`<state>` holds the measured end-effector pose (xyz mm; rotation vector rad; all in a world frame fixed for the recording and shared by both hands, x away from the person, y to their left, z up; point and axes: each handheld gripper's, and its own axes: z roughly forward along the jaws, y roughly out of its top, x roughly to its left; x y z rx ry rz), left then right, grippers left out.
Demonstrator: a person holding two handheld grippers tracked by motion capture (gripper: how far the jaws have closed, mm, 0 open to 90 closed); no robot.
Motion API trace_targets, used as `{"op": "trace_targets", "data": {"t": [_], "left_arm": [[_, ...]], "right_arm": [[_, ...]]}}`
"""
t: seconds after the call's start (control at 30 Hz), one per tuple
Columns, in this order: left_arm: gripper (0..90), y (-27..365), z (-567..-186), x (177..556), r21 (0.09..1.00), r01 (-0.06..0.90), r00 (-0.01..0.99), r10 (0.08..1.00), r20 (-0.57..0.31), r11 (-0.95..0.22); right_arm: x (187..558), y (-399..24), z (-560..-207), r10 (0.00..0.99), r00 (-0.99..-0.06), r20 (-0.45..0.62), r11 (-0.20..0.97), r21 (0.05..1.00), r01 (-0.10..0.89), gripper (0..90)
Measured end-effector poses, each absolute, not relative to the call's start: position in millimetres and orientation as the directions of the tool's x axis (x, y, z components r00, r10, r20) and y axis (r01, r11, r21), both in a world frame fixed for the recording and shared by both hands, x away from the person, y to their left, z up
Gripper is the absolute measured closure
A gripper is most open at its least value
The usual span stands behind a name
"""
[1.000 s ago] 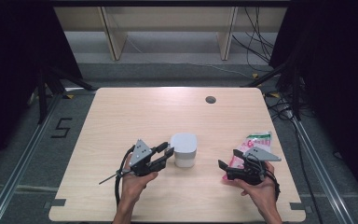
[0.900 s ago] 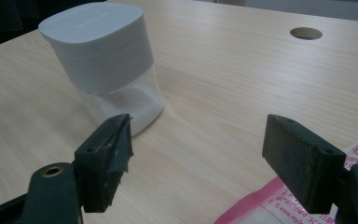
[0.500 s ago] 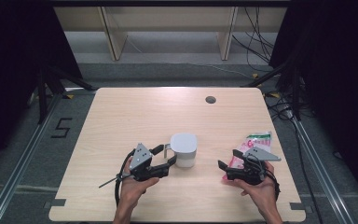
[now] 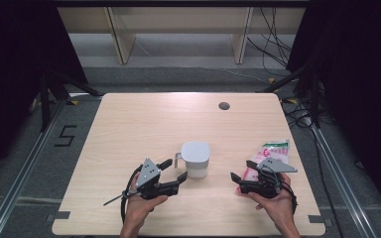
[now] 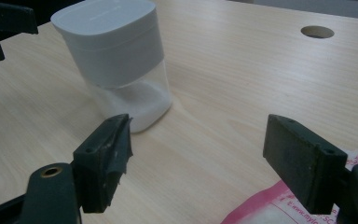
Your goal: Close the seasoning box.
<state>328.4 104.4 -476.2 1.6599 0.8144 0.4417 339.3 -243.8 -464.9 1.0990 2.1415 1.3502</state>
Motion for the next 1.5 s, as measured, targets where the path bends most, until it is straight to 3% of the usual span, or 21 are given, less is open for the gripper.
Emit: {"op": "trace_targets", "data": {"t": [0.13,0.33,0.43,0.9,1.5], "left_arm": [[28.2,103.8,-479.0,323.4,0.958,0.273,0.681,0.721,-0.13,-0.084],[27.9,101.5,-484.1,315.5,0.956,0.283,0.674,0.724,-0.144,-0.073],[28.0,98.8,-487.0,313.4,0.958,0.268,0.685,0.718,-0.119,-0.098],[27.5,89.1,-504.4,296.8,0.946,0.309,0.685,0.712,-0.152,-0.095],[27.0,92.3,-505.9,291.5,0.943,0.317,0.674,0.724,-0.147,-0.104]], "right_arm": [[336.5,-239.5,-465.4,0.778,-0.615,0.126,0.204,0.876,0.437,23.9],[337.2,-241.4,-465.1,0.772,-0.631,0.074,0.25,0.878,0.409,23.7],[336.9,-240.8,-465.5,0.766,-0.636,0.086,0.246,0.876,0.415,23.7],[328.9,-238.2,-466.2,0.766,-0.631,0.121,0.233,0.863,0.448,23.2],[310.6,-237.3,-472.9,0.741,-0.665,0.096,0.31,0.83,0.464,22.2]]}}
